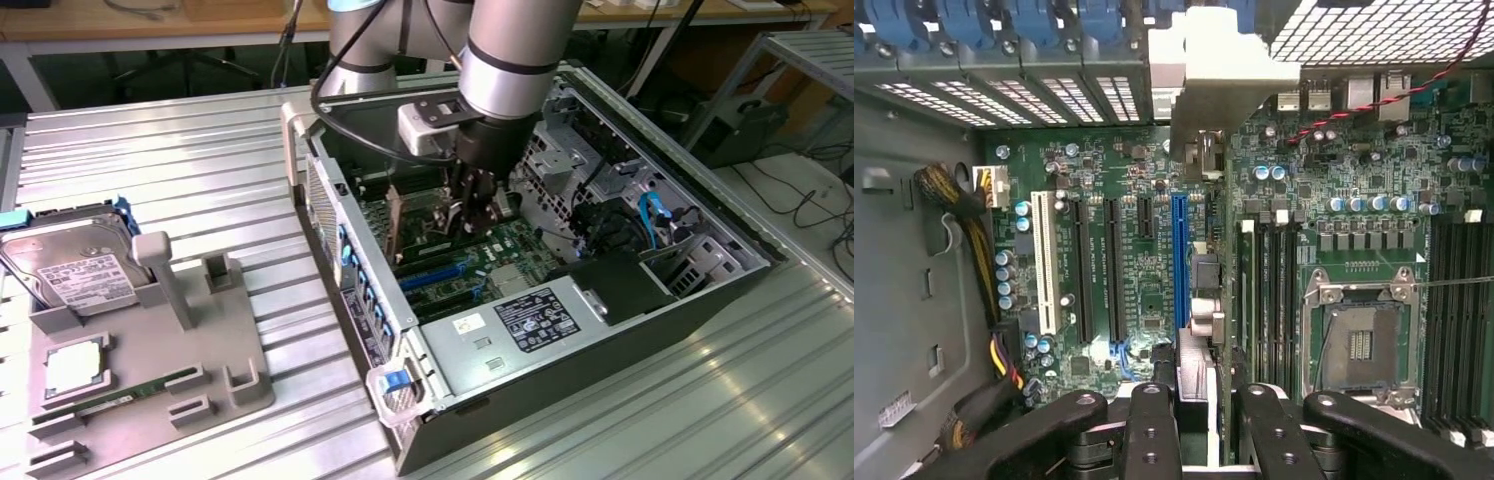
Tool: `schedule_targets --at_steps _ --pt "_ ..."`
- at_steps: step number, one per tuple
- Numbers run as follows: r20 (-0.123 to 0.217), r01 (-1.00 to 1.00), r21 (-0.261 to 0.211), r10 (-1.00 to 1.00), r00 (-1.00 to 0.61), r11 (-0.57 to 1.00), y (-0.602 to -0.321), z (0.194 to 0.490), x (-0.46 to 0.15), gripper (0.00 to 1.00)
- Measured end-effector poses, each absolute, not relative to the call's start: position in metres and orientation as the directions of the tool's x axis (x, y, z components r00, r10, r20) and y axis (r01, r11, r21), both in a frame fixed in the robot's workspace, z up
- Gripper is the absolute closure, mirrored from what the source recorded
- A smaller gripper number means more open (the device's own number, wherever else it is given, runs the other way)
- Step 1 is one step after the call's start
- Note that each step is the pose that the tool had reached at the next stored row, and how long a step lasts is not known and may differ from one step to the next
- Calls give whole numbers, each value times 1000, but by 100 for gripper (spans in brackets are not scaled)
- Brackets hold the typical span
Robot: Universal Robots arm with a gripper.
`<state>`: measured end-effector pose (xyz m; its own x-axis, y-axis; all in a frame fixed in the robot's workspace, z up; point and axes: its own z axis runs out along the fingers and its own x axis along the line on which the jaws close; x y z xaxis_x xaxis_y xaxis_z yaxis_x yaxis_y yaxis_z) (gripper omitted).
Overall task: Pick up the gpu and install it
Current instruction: 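Insert the gpu into the slot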
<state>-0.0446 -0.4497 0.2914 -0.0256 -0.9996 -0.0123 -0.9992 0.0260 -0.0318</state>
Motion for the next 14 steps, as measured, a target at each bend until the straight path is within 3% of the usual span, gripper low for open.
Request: schedule_targets --at_steps 14 --pt "-12 -999 -32 -1000 -27 28 -453 277 -53 72"
